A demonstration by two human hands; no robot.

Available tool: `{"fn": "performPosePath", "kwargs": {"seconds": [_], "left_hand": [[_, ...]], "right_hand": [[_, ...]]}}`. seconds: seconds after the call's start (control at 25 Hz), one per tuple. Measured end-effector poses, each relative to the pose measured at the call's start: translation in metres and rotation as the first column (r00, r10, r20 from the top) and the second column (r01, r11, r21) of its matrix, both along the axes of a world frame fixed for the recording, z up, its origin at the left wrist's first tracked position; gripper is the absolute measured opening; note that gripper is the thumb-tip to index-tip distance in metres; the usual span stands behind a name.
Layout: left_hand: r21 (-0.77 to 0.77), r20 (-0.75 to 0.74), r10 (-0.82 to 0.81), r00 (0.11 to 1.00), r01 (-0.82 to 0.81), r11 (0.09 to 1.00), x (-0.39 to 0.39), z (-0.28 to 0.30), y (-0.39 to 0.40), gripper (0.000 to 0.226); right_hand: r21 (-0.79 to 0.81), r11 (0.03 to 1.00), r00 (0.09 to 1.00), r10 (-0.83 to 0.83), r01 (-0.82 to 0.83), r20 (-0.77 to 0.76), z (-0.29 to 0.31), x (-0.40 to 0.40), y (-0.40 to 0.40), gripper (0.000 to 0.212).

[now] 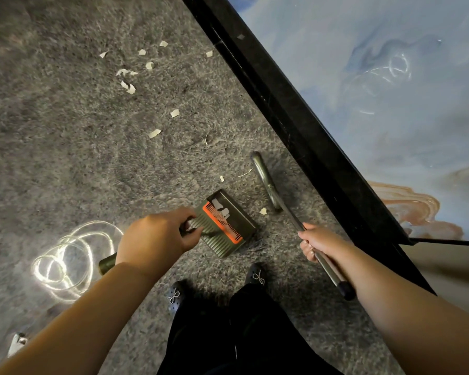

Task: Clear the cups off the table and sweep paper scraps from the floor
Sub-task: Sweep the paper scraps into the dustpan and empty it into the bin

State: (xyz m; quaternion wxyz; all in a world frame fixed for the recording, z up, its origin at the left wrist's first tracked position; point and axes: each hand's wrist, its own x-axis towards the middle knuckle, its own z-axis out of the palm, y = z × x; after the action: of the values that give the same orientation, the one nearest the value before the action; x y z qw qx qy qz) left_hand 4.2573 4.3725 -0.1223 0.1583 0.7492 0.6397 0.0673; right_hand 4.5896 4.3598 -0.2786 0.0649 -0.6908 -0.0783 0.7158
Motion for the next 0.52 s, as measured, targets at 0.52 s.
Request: {"fn": "performPosePath", "kwargs": {"seconds": [0.52], "left_hand": [[0.051, -0.011, -0.038, 0.999, 0.038, 0.998, -0.007, -0.002, 0.000, 0.019]], "right_hand": [[0.023, 1.000, 0.973, 0.017, -0.012, -0.231, 0.059, -0.060, -0.026, 0.050]]}}
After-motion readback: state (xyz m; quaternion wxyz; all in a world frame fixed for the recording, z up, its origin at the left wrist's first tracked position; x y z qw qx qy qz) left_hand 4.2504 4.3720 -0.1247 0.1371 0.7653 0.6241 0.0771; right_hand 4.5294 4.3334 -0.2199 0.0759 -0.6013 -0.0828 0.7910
